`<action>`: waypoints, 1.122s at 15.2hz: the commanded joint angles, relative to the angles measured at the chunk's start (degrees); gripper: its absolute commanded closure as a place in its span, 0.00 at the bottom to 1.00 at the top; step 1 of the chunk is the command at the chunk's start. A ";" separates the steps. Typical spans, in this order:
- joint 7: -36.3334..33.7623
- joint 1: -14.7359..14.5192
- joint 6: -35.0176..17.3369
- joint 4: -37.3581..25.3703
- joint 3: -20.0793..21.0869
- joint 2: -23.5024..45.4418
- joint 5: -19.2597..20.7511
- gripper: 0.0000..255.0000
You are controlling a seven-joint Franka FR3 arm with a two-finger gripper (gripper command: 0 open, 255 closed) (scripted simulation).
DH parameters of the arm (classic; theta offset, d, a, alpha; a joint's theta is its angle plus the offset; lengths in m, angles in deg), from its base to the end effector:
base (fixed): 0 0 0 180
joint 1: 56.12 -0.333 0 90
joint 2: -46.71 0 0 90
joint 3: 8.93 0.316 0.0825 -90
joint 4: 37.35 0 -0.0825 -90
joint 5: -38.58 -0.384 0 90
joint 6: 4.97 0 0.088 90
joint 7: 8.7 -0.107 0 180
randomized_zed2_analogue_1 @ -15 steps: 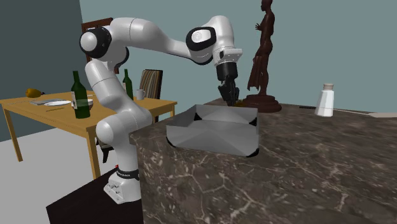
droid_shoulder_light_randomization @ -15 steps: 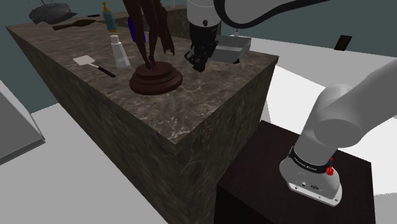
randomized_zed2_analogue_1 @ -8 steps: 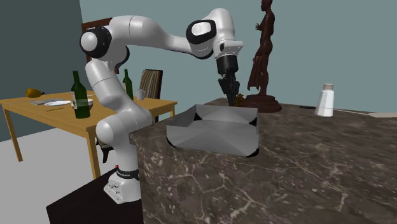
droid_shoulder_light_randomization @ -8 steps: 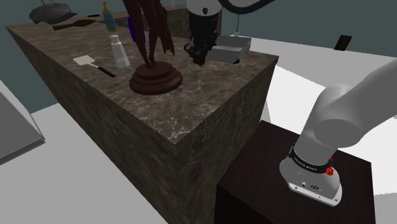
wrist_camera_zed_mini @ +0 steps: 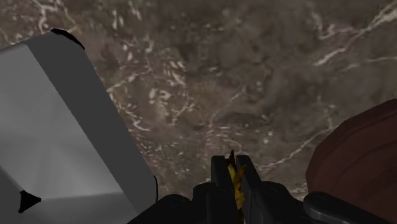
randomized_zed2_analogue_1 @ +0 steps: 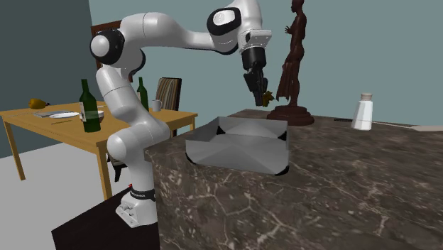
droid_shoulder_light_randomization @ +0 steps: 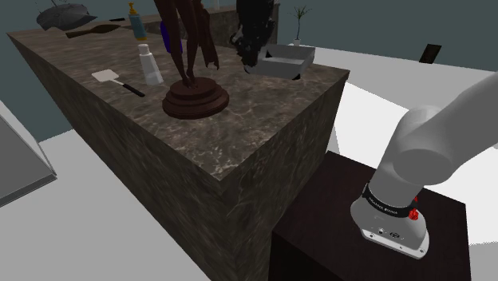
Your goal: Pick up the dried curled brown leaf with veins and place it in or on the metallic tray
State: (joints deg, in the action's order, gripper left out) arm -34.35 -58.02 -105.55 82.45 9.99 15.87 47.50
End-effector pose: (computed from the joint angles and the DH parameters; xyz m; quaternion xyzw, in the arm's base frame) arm 0.3742 0.1632 0.6384 0.9820 -0.0483 0.1415 0.1154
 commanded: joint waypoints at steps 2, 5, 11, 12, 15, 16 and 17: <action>0.47 0.25 2.17 -3.01 0.00 0.82 0.15 1.00; 0.91 0.46 4.33 -5.92 0.02 1.54 0.28 1.00; 6.56 1.47 2.97 -3.61 -4.95 -0.60 1.08 1.00; 7.90 1.74 2.36 -2.82 -6.17 -1.07 1.32 1.00; 11.86 2.61 0.55 -0.84 -9.82 -2.10 2.17 1.00; 13.17 2.93 -0.05 -0.31 -11.02 -2.32 2.48 1.00; 14.47 3.26 -0.66 0.16 -12.22 -2.47 2.79 1.00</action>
State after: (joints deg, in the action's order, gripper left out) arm -21.03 -54.98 -105.48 81.67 -1.19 13.87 50.05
